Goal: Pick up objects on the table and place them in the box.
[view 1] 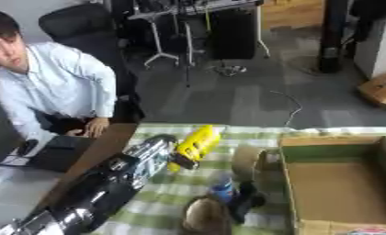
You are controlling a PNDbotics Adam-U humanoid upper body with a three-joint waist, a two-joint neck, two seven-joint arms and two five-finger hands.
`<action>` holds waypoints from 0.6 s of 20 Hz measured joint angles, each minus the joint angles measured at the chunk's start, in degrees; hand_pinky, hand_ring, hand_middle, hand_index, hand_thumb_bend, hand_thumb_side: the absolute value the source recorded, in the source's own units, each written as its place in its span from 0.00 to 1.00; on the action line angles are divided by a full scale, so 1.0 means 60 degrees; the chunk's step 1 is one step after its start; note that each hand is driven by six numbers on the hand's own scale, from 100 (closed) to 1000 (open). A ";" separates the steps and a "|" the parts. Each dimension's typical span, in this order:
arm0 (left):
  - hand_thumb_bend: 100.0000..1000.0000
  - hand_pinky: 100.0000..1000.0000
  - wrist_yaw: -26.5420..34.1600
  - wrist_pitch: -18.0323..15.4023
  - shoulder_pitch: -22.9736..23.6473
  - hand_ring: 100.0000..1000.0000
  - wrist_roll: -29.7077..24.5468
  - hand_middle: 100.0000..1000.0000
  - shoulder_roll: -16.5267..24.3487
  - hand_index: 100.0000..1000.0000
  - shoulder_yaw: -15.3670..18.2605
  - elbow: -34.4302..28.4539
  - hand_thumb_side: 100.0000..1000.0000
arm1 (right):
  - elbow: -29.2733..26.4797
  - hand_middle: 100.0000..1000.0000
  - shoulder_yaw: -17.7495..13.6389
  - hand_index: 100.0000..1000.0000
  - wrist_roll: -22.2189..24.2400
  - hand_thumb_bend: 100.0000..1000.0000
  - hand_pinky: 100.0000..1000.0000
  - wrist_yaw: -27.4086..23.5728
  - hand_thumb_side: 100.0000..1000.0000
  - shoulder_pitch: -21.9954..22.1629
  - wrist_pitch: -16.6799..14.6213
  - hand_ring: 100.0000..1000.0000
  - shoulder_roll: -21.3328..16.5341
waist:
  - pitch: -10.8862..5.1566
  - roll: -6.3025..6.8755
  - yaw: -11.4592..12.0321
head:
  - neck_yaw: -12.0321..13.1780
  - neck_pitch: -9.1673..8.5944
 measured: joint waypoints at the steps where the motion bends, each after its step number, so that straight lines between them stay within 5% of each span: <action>1: 0.00 0.54 0.0005 0.0032 0.0000 0.42 0.0032 0.23 0.0062 0.41 0.0023 -0.0120 0.70 | 0.0000 0.86 0.0000 0.88 -0.0001 0.00 0.86 0.0000 1.00 0.0001 0.0001 0.97 -0.0001 | -0.0002 0.0000 0.0005 | -0.0006 0.0001; 12: 0.00 0.51 0.0084 0.0134 -0.0026 0.41 0.0134 0.22 0.0884 0.40 0.0357 -0.1894 0.70 | 0.0000 0.86 -0.0061 0.88 -0.0001 0.00 0.87 -0.0001 1.00 0.0085 0.0001 0.97 -0.0040 | -0.0084 -0.0001 0.0076 | -0.0087 0.0061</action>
